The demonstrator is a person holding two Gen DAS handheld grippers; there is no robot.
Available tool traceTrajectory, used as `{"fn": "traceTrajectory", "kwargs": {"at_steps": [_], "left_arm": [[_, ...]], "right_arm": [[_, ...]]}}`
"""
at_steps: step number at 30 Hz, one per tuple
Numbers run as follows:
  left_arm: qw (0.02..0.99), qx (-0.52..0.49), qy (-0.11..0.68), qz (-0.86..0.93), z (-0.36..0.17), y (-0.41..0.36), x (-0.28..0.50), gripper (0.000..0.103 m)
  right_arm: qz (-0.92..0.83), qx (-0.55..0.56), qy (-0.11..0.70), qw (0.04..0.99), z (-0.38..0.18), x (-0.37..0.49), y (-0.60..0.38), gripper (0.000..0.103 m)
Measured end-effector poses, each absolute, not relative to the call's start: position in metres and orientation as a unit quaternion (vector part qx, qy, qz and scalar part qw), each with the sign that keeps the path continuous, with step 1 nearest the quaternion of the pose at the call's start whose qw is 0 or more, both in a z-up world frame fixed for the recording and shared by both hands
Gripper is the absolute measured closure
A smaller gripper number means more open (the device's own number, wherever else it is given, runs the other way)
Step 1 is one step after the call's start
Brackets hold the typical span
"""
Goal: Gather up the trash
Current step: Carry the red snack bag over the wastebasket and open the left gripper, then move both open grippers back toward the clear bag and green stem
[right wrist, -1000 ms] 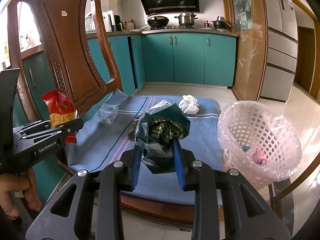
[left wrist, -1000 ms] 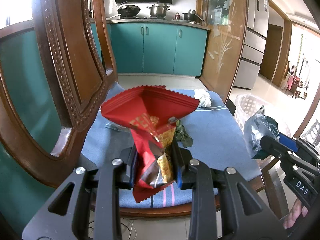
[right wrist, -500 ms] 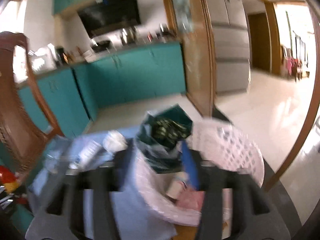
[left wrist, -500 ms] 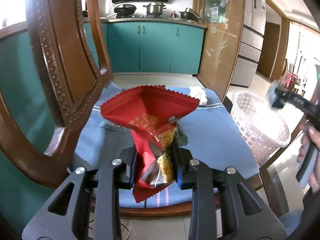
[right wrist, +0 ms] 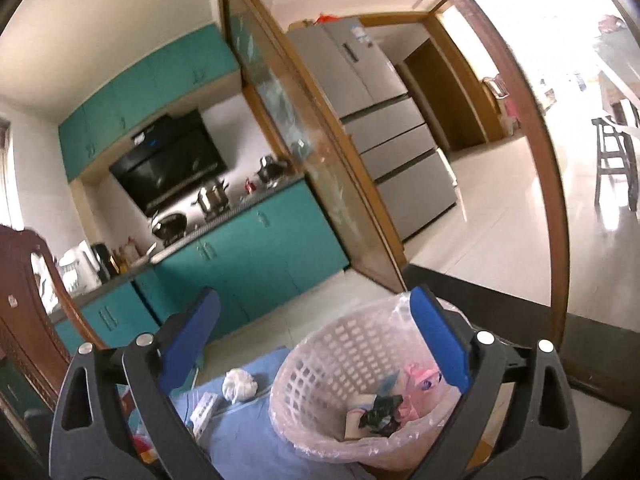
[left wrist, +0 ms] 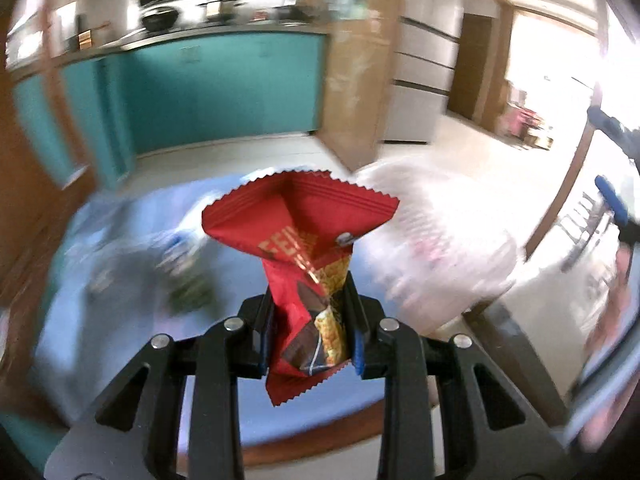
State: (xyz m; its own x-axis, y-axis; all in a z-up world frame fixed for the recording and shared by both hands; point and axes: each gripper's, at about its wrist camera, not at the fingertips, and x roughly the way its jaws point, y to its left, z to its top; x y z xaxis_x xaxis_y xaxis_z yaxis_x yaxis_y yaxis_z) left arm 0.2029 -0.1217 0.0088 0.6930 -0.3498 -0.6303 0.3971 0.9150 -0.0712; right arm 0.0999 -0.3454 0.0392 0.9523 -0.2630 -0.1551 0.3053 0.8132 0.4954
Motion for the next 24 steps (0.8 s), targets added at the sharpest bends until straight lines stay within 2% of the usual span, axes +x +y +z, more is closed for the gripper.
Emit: {"fn": "traceTrajectory", "kwargs": {"at_steps": [2, 4, 5, 6, 7, 12, 17, 24], "left_arm": [[0.914, 0.031, 0.326, -0.240, 0.028, -0.171, 0.226, 0.073], [0.908, 0.029, 0.318, -0.270, 0.042, -0.210, 0.245, 0.067], [0.910, 0.036, 0.309, -0.275, 0.045, -0.229, 0.254, 0.052], [0.912, 0.043, 0.308, -0.268, 0.044, -0.239, 0.260, 0.026], [0.916, 0.046, 0.311, -0.248, 0.040, -0.246, 0.267, 0.020], [0.918, 0.047, 0.320, -0.229, 0.020, -0.211, 0.260, 0.015], [0.938, 0.029, 0.312, -0.150, 0.015, -0.113, 0.227, 0.010], [0.951, -0.004, 0.306, -0.039, 0.011, 0.002, 0.180, 0.006]], "right_arm": [[-0.158, 0.276, 0.030, 0.947, 0.040, 0.096, -0.350, 0.009], [-0.165, 0.285, 0.020, 0.944, 0.038, 0.090, -0.358, 0.009], [-0.169, 0.288, 0.012, 0.943, 0.038, 0.087, -0.360, 0.009], [-0.170, 0.288, 0.007, 0.942, 0.039, 0.085, -0.362, 0.009], [-0.170, 0.288, 0.007, 0.943, 0.040, 0.083, -0.362, 0.009], [-0.150, 0.283, 0.036, 0.947, 0.038, 0.097, -0.360, 0.009], [-0.113, 0.268, 0.085, 0.953, 0.037, 0.117, -0.341, 0.009], [-0.020, 0.170, 0.189, 0.967, 0.027, 0.142, -0.261, 0.009]]}}
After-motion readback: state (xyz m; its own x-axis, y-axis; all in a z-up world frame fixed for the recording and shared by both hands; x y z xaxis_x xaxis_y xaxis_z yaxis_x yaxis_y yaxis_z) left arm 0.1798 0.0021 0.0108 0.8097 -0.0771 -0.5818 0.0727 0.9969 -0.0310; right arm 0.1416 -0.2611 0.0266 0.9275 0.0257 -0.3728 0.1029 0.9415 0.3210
